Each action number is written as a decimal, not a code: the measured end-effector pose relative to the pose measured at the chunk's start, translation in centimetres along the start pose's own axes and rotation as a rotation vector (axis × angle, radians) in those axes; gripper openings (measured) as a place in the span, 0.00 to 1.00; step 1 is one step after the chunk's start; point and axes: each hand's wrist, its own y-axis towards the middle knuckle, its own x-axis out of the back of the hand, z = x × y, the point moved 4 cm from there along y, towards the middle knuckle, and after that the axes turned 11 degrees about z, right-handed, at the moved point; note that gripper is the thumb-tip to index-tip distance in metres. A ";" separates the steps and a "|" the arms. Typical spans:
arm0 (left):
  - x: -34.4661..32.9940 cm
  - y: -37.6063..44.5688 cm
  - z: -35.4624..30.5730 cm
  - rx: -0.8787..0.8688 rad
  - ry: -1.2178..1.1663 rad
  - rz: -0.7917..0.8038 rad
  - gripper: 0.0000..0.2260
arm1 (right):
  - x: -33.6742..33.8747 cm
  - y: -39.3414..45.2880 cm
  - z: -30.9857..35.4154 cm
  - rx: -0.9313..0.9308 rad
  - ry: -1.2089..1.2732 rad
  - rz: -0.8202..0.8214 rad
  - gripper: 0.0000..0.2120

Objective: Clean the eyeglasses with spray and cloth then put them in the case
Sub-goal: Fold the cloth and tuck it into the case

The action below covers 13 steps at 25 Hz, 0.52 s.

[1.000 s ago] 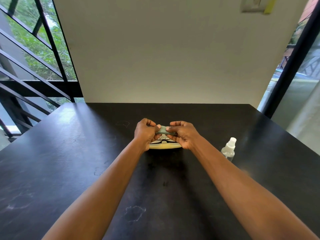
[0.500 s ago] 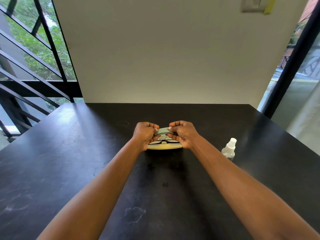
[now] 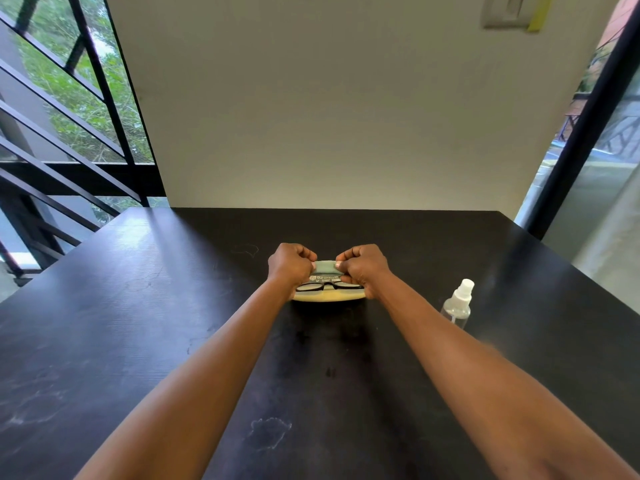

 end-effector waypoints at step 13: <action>-1.1 -0.5 2.3 -0.009 0.163 -0.015 0.04 | -0.2 -1.0 -1.2 0.031 -0.330 -0.032 0.08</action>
